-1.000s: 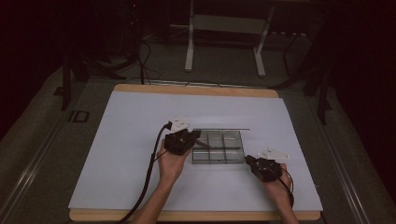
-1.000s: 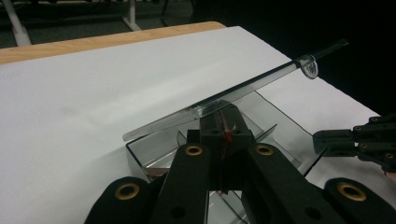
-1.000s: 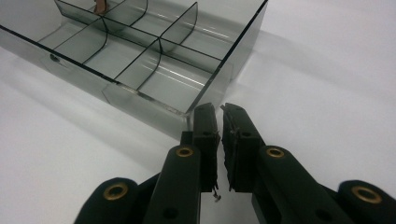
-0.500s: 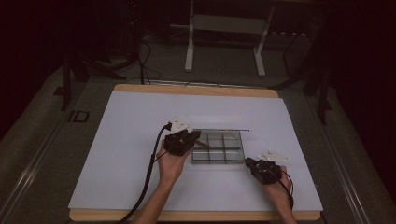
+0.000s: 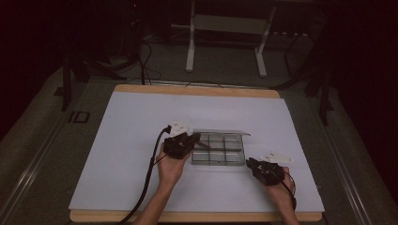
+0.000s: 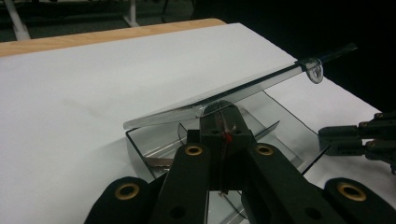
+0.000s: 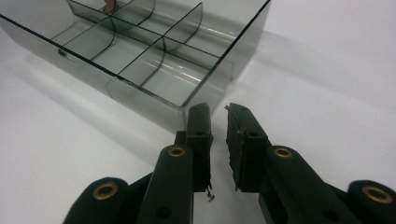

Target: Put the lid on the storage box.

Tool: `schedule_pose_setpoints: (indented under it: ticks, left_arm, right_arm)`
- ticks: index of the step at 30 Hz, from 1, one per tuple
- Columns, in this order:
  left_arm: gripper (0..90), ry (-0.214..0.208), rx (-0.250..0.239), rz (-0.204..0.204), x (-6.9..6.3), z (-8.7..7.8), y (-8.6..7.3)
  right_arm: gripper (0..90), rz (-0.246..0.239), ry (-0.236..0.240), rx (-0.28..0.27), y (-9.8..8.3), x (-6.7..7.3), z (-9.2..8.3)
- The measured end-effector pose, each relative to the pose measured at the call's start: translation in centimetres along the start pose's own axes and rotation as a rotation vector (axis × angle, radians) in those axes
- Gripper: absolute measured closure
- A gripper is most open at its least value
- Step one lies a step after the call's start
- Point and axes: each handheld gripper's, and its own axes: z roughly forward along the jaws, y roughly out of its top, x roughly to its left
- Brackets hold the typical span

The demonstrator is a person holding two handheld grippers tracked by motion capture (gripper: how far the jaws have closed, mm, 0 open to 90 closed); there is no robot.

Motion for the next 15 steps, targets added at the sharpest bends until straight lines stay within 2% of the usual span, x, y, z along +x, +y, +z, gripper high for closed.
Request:
schedule_pose_setpoints:
  ticks: [7,15]
  left_arm:
    - [90.0,-0.001,0.004,0.000,0.0,-0.2,-0.3]
    - [90.0,-0.004,0.003,-0.003,0.0,-0.2,-0.6]
  right_arm:
    - [78.3,-0.007,0.006,-0.016,-0.2,0.2,-0.7]
    - [89.3,-0.042,0.030,-0.035,-0.7,1.4,-1.6]
